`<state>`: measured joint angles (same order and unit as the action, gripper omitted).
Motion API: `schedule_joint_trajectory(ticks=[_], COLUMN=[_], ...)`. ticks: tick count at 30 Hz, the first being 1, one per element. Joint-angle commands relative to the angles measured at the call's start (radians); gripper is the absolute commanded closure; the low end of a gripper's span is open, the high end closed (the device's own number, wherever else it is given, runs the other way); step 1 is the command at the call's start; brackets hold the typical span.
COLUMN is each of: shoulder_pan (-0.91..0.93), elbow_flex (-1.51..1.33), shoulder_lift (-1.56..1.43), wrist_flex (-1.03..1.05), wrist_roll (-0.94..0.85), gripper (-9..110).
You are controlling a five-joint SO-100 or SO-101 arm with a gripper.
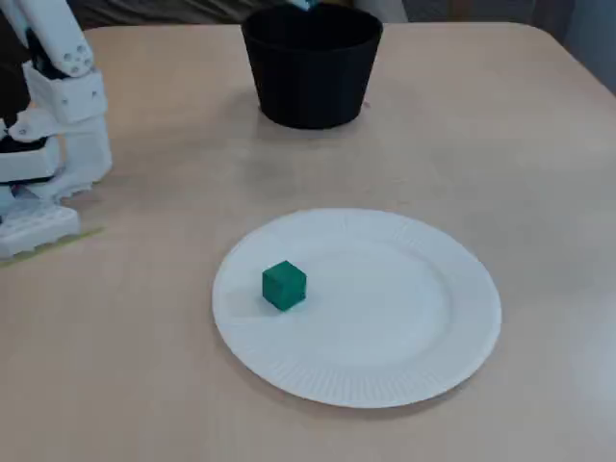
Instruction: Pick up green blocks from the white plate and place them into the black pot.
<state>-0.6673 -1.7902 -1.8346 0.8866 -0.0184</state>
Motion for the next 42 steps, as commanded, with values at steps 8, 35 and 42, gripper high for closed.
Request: schedule_joint_trajectory(ticks=[8, 35, 42], shoulder_pan=[-0.002, 0.709, 0.925], elbow_flex=[0.012, 0.003, -0.011], shoulder_lift=[0.012, -0.258, -0.124], wrist_flex=[0.035, 0.598, 0.68], wrist_roll=[-0.055, 0.156, 0.183], gripper=[60, 104, 104])
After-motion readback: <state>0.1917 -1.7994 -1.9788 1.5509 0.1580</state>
